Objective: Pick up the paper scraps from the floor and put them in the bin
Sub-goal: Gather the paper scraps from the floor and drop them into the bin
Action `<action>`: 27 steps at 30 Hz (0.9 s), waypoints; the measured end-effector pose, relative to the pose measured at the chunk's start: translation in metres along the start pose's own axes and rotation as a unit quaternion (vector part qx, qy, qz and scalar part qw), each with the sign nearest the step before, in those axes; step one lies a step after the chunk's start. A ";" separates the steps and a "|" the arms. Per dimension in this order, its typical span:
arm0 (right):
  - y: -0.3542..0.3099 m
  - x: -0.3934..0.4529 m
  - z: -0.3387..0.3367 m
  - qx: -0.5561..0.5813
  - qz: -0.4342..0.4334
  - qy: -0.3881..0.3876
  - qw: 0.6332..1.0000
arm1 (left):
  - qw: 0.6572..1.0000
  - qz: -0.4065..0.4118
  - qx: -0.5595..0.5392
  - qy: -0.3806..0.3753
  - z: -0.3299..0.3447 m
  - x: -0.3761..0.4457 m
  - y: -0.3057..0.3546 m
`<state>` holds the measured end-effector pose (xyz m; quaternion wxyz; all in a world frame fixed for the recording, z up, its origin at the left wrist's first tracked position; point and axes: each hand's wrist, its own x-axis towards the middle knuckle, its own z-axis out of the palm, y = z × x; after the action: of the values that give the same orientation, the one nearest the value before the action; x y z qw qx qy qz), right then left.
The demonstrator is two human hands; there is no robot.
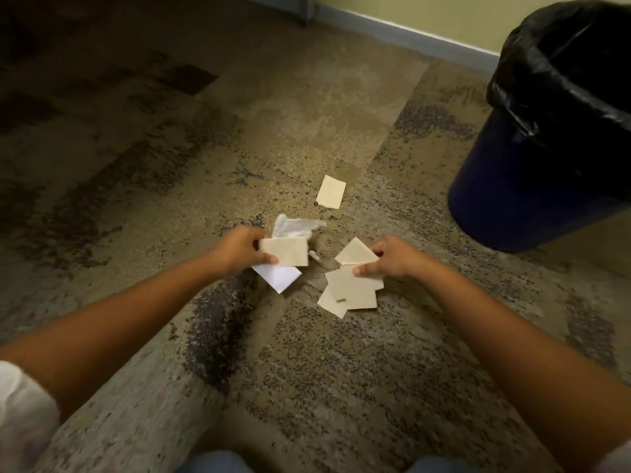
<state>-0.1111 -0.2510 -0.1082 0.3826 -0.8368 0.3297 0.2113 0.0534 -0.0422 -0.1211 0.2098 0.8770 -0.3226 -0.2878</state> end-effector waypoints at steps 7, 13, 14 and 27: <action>-0.017 -0.003 0.034 -0.072 -0.037 -0.043 0.996 | 0.997 0.001 -0.050 -0.053 -0.034 0.008 -0.010; -0.030 -0.009 0.077 -0.228 -0.063 0.071 0.969 | 0.990 0.008 -0.111 -0.086 -0.026 0.058 0.034; -0.028 -0.009 0.081 -0.235 -0.066 0.076 0.967 | 0.988 0.006 -0.125 -0.087 -0.021 0.070 0.042; -0.010 0.007 0.082 -0.177 -0.059 0.048 0.981 | 0.994 -0.102 -0.021 0.022 0.027 0.174 0.081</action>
<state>-0.1073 -0.1852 -0.1584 0.2245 -0.9182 0.2552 0.2033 0.1086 -0.2237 -0.1605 0.2047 0.9067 -0.2208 -0.2953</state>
